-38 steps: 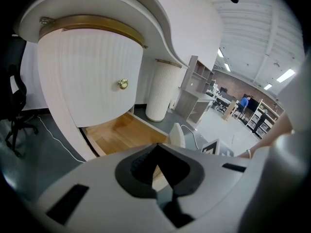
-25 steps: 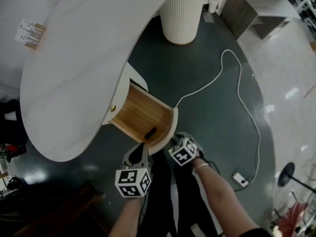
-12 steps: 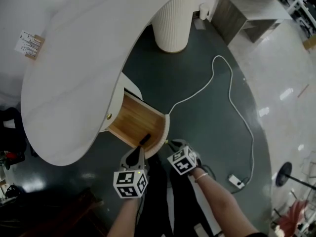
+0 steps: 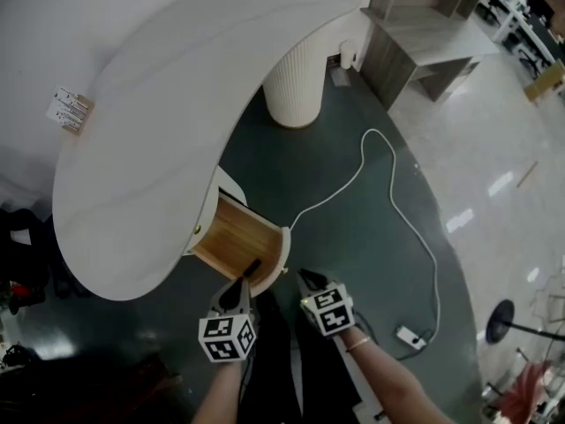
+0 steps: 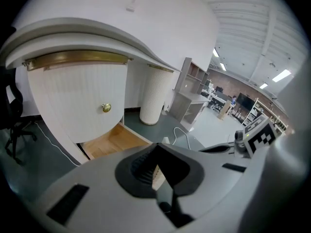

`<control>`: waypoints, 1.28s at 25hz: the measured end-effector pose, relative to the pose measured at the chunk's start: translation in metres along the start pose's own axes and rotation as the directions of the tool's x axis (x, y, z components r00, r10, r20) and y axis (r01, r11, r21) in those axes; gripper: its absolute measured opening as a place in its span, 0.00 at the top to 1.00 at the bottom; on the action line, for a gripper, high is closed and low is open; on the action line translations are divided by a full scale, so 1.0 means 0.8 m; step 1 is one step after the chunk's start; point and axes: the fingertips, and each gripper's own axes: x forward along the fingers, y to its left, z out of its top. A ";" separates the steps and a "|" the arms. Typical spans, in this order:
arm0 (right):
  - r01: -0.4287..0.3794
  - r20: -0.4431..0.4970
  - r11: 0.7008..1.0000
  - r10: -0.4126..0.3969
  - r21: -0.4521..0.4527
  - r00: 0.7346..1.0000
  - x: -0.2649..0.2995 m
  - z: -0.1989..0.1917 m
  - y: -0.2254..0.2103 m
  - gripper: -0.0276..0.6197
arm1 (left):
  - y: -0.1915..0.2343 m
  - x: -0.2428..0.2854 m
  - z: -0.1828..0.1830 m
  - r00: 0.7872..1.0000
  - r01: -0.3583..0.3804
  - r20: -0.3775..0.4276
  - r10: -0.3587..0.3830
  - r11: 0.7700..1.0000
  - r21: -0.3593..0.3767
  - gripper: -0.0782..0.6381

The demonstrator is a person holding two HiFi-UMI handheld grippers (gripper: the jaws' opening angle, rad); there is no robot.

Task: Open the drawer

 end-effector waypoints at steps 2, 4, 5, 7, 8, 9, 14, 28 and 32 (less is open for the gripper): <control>0.004 0.032 1.000 -0.005 0.019 0.999 -0.027 0.015 -0.002 0.92 | -0.008 -0.011 0.010 1.000 0.004 0.012 -0.004 1.000 0.003 0.89; 0.011 0.053 1.000 -0.012 0.018 0.999 -0.052 0.031 0.000 0.92 | -0.014 -0.023 0.020 1.000 0.005 0.017 -0.005 1.000 0.012 0.89; 0.013 0.060 1.000 -0.014 0.016 0.998 -0.064 0.039 0.002 0.92 | -0.016 -0.029 0.025 1.000 0.005 0.018 -0.005 1.000 0.016 0.89; 0.014 0.074 1.000 -0.015 0.013 0.997 -0.088 0.053 0.005 0.93 | -0.019 -0.042 0.035 1.000 0.002 0.023 -0.003 1.000 0.020 0.89; 0.013 0.082 1.000 -0.014 0.012 0.997 -0.098 0.058 0.007 0.93 | -0.021 -0.048 0.038 1.000 0.001 0.028 -0.002 1.000 0.021 0.89; 0.009 0.090 1.000 -0.010 0.010 0.996 -0.108 0.063 0.010 0.94 | -0.023 -0.053 0.040 0.999 0.000 0.033 0.000 1.000 0.020 0.89; 0.011 0.118 0.999 -0.007 -0.036 0.993 -0.142 0.075 0.018 0.95 | -0.030 -0.073 0.040 0.999 -0.013 0.047 0.013 1.000 0.008 0.89; 0.021 0.122 0.994 -0.008 -0.108 0.993 -0.153 0.077 0.030 0.95 | -0.030 -0.087 0.027 0.998 -0.037 0.043 0.037 0.999 -0.019 0.89; 0.016 0.108 0.993 -0.003 -0.120 0.994 -0.147 0.077 0.031 0.95 | -0.027 -0.084 0.023 0.998 -0.040 0.040 0.041 0.999 -0.034 0.89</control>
